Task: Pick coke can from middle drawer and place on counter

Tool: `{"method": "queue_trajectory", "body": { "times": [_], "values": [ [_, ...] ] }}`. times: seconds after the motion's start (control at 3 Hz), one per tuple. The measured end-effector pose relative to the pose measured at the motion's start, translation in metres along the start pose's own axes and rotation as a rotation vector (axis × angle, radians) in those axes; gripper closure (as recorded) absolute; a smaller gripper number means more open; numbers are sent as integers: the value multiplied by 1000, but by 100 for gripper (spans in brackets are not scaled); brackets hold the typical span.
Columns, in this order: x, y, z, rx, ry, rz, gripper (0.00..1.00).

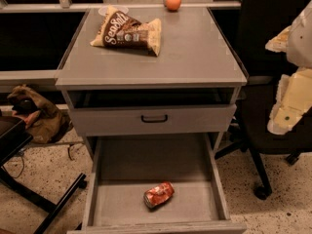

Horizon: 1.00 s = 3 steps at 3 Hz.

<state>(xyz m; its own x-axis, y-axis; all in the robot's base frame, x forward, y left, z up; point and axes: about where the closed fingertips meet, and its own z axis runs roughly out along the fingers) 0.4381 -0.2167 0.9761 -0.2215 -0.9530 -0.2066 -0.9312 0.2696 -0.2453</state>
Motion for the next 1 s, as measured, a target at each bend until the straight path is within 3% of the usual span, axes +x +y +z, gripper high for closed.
{"method": "queue_trajectory", "body": {
  "times": [0.33, 0.67, 1.0],
  "values": [
    [0, 0, 0, 0, 0, 0, 0],
    [3, 4, 24, -9, -11, 2, 0],
    [17, 12, 85, -50, -57, 49, 0]
  ]
}}
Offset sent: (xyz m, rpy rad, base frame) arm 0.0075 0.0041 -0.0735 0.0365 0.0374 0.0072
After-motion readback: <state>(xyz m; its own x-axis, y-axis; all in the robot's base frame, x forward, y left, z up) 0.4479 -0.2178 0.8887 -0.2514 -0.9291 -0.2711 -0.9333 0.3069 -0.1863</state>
